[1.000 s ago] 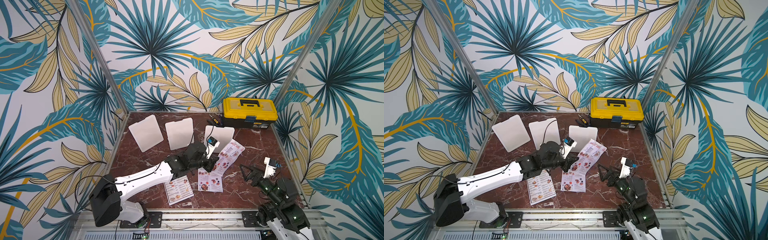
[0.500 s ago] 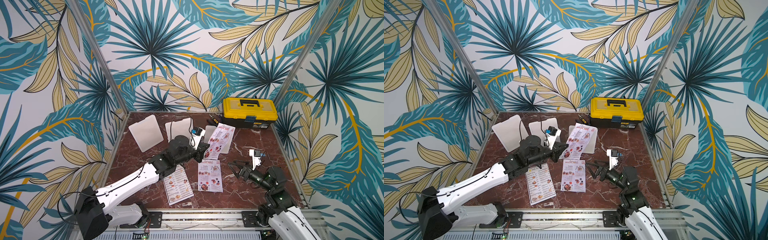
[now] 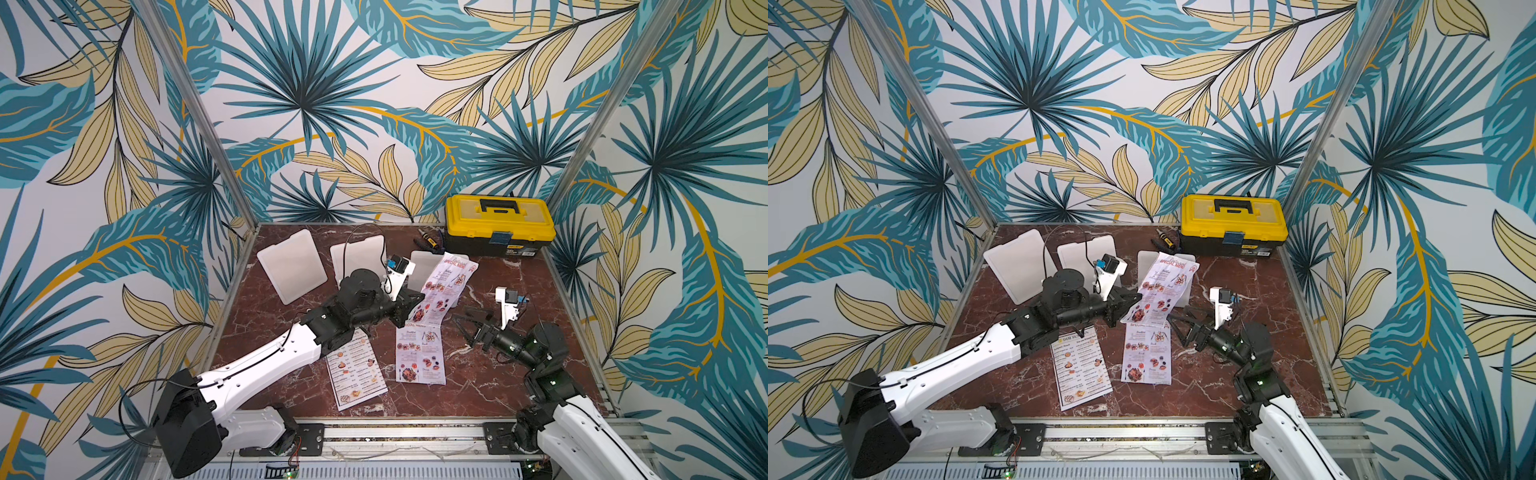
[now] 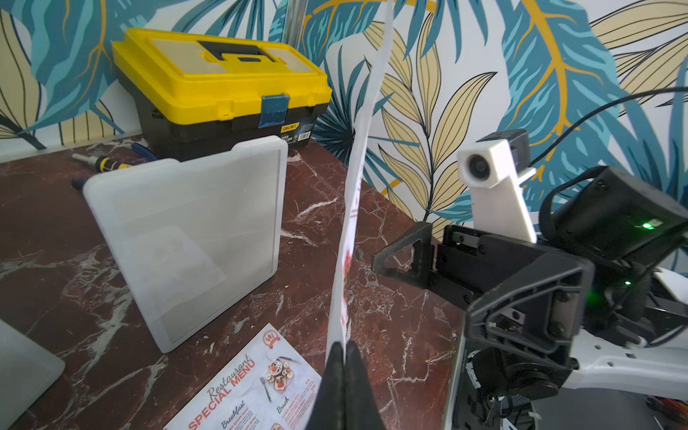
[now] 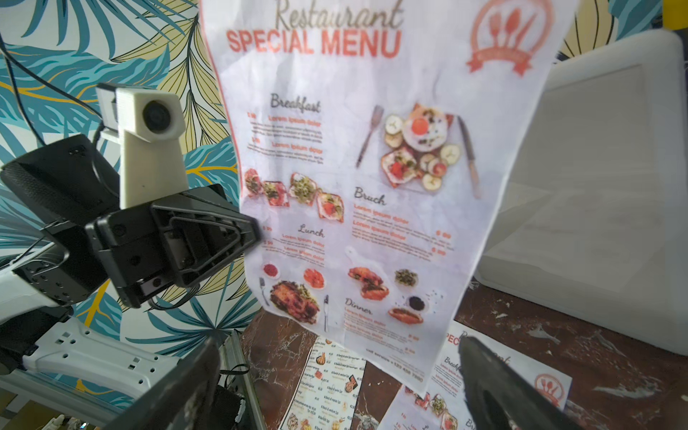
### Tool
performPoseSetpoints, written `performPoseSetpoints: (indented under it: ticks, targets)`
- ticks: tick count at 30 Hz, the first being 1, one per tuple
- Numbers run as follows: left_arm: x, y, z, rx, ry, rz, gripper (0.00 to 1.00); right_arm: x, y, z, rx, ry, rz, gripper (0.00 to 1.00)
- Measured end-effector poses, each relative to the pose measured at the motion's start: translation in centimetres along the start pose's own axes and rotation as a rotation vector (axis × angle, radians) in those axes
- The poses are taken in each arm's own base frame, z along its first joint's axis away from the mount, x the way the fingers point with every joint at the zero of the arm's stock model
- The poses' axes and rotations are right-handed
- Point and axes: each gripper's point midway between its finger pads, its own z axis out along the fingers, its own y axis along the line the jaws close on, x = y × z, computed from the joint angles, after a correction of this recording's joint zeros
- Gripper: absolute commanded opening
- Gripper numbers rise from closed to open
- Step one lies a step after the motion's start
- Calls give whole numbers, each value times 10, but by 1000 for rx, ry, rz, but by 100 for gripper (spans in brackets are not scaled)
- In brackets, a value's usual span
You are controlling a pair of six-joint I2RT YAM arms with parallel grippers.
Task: Insert the menus into the narrow rack
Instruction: Pick up the menu from the center of the board.
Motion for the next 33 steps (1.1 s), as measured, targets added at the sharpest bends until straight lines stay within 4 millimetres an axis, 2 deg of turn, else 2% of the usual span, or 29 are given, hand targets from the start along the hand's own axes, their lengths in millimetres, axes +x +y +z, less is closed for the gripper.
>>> performPoseSetpoints:
  ticks: [6,12,17,22,33]
  targets:
    - [-13,-20,-15,77,-33,11,0,-9,2,3,-13,-33,-32,100]
    - [-7,-28,-16,125,-10,-3,0,-12,3,13,-41,-25,-34,99]
    - [-1,-27,-16,126,0,-6,0,-24,16,11,-87,-60,-56,90]
    - [-3,-28,-19,128,-8,-3,0,-34,32,2,-126,-103,-81,60]
    - [-3,-27,-19,119,-10,-3,0,-39,48,-7,-168,-117,-82,14]
